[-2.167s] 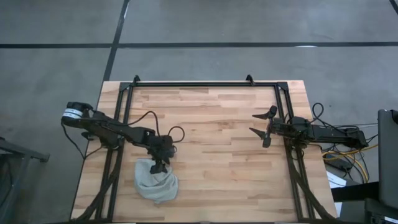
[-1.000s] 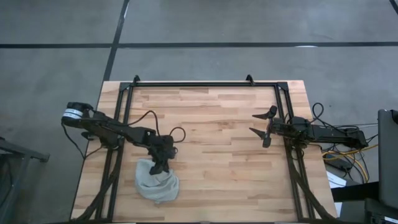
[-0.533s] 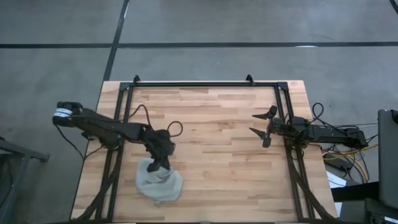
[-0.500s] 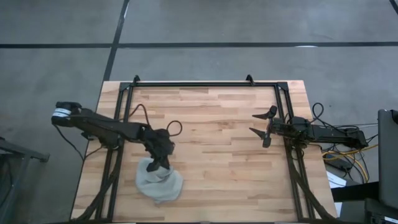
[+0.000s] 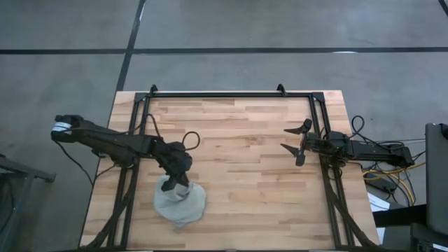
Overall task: Roll towel
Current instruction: Fold the gray towel on the table
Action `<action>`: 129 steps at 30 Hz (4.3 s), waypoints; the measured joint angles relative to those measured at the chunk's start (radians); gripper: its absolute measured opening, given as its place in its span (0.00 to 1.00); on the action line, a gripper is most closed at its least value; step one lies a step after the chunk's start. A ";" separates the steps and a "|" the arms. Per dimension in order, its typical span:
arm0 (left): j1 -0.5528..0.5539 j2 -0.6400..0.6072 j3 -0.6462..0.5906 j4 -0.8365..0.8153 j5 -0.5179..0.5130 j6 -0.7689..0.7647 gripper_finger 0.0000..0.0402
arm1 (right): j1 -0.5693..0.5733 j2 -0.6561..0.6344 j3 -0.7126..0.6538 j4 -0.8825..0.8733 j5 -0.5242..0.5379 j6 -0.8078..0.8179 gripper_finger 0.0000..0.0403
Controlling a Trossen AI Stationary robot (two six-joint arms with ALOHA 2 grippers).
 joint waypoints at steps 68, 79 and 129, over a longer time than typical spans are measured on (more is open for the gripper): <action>0.004 0.058 0.791 -0.403 -0.204 0.250 0.02 | 0.000 0.000 0.000 0.000 0.000 0.000 0.71; 0.004 0.058 0.781 -0.413 -0.289 0.179 0.03 | 0.000 0.000 0.000 0.000 0.000 0.000 0.71; 0.004 0.059 0.780 -0.528 -0.332 0.157 0.04 | 0.000 0.000 0.000 0.000 0.000 -0.008 0.71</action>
